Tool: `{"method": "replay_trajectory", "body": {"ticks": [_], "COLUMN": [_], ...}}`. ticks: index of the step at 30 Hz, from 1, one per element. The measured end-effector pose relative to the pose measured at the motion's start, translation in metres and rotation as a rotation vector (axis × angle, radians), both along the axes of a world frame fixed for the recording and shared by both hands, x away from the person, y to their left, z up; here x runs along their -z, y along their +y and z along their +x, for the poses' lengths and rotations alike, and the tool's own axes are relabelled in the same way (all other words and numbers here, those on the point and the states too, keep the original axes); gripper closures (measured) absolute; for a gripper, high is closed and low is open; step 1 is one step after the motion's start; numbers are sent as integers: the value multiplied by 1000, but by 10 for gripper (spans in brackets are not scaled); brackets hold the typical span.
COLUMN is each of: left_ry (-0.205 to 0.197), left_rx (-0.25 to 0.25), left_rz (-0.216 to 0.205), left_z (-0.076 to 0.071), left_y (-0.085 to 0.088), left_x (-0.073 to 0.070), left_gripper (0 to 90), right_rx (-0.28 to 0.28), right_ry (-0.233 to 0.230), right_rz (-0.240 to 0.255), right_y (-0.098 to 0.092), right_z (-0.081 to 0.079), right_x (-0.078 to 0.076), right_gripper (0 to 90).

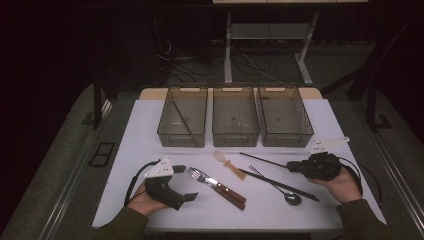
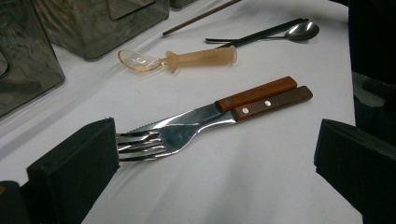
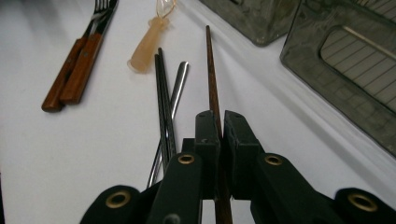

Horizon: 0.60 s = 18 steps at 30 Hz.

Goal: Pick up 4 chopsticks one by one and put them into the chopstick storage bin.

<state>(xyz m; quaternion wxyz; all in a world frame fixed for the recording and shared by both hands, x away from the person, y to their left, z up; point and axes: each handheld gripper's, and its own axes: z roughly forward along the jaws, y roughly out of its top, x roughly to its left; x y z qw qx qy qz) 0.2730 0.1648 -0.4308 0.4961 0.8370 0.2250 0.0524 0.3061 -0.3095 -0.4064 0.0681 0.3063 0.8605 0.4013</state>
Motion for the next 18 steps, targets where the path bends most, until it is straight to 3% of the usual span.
{"method": "replay_trajectory", "body": {"ticks": [18], "left_ry": [7], "left_rx": [-9], "left_rz": [-3], "left_z": [0], "left_y": [-1], "left_x": [2], "left_gripper": [0], "right_rx": [-9], "right_ry": [-29], "right_rz": [88], "right_y": [4], "right_z": [2], "right_x": [-20], "right_gripper": [848]}}
